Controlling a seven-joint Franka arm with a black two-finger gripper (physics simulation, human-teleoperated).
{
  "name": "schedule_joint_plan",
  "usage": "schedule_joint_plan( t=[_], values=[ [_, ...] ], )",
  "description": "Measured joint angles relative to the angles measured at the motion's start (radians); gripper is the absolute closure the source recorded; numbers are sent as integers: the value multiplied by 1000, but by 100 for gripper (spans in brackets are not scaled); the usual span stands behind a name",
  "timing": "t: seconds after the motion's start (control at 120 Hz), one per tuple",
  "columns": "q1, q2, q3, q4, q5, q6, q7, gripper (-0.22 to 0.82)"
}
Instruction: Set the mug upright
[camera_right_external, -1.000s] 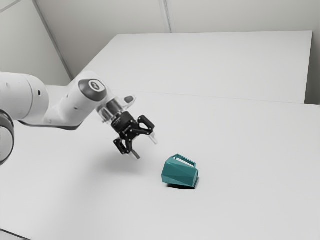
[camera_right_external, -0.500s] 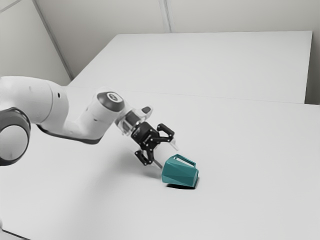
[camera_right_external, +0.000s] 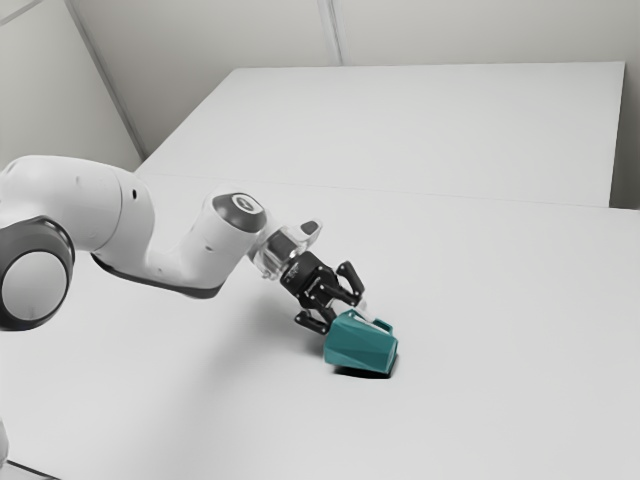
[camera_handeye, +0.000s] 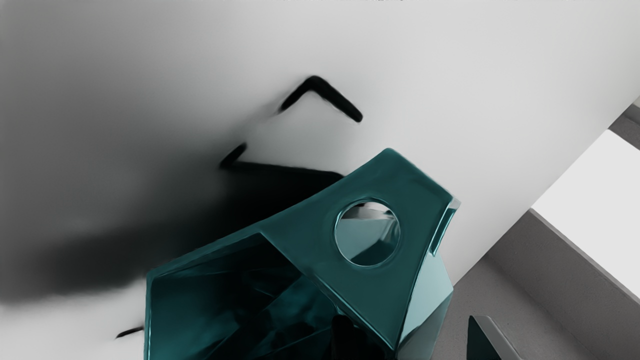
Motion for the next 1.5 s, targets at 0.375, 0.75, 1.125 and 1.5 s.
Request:
schedule_joint_plan(
  t=[0.375,0.75,1.125,1.5],
  values=[
    [-20,-31,-3,19,25,15,-34,75],
    [-37,-205,-46,14,392,90,-123,78],
    [-28,-305,23,-18,879,179,-195,79],
    [12,-323,33,-115,963,285,-182,79]
  ],
)
